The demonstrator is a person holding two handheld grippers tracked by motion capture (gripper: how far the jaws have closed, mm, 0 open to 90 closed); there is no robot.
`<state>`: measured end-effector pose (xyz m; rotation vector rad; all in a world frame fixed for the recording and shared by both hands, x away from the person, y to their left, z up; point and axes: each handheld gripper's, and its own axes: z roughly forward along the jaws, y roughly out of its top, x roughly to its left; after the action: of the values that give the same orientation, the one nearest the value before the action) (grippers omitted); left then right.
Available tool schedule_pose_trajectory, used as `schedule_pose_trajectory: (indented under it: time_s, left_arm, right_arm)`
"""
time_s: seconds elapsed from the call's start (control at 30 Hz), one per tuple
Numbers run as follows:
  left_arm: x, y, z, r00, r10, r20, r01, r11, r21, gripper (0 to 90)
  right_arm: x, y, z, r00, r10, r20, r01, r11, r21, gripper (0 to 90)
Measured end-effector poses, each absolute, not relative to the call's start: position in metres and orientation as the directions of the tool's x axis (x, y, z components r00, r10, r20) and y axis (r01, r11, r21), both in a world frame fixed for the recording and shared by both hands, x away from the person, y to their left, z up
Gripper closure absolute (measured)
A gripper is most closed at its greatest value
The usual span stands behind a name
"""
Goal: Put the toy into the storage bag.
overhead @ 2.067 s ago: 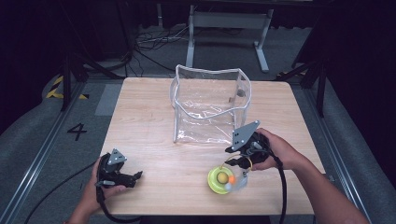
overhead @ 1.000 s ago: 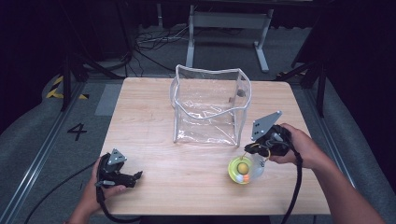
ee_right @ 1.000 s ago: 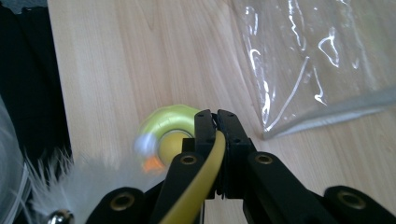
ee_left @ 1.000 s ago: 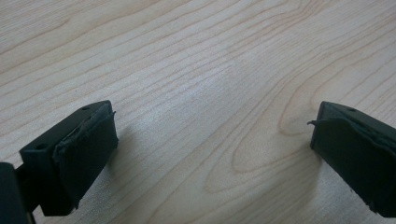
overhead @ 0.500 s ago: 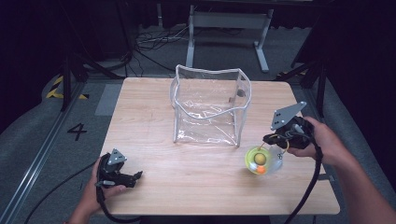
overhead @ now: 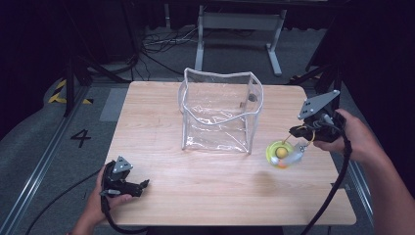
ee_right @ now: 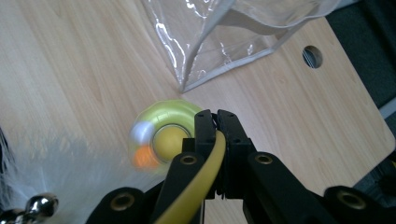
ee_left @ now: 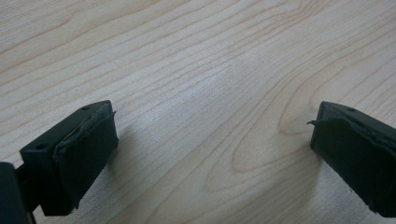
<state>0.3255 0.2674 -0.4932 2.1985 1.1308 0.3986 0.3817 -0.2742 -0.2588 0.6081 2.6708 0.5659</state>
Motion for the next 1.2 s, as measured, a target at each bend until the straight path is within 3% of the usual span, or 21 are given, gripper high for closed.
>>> schedule_pose_trajectory:
  time_s: [0.77,1.2]
  left_arm:
    - [0.325,0.267,-0.493,0.586,0.810,-0.018,0.622,-0.435,0.651,0.9]
    - [0.325,0.267,-0.493,0.586,0.810,-0.019,0.623,-0.435,0.650,1.0]
  right_arm:
    - [0.429,-0.262,-0.158,-0.801,0.520,-0.297,0.364,0.817,0.448,88.5]
    - [0.452,-0.227,-0.129,-0.809,0.504,-0.303,0.348,0.825,0.445,88.5]
